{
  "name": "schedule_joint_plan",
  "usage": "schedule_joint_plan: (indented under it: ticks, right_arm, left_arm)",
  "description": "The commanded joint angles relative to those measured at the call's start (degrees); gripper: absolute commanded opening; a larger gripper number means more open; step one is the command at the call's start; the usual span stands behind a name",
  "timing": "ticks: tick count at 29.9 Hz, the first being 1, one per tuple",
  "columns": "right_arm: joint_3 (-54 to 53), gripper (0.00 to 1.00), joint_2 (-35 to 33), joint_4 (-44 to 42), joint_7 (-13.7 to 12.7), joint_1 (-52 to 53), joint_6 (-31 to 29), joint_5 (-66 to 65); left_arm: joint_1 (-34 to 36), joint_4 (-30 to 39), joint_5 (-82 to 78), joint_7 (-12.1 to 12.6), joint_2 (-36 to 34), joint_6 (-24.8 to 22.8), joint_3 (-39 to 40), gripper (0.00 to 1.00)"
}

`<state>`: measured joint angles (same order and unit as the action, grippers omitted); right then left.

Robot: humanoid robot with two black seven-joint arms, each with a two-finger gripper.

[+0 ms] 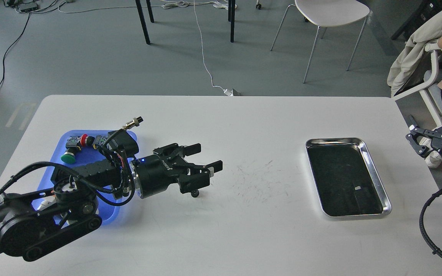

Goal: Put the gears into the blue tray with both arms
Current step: 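Reach the left gripper to the black part and grasp it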

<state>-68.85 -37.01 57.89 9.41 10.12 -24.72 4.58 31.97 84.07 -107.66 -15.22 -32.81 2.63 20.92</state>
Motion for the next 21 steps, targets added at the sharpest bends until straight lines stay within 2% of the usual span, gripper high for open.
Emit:
schedule_joint_plan:
  ticks: [1,7,11,21]
  right_arm:
    - [0.12,0.95,0.0,0.12,0.0,-0.01,0.02,-0.1]
    - [0.47,0.94,0.0,0.39,0.0,-0.01,0.02,-0.1]
    - [0.47,0.95,0.0,0.21,0.0,0.08,0.02,-0.27]
    - [0.47,0.94,-0.08,0.39,0.08,0.25,0.11,-0.36]
  left_arm:
    - [-0.33,-7.59,-10.36,-1.56,4.14,3.68,-1.41,0.97]
    - [-0.77,-14.19,-17.34,-2.27,7.49,9.31,-1.68,0.96]
    - [-3.49,-15.34,-17.34,-2.18,8.11,12.83,-1.59,0.96]
    - [-7.53,-20.26,-17.34,-2.09,10.83,16.18,-1.68,0.95]
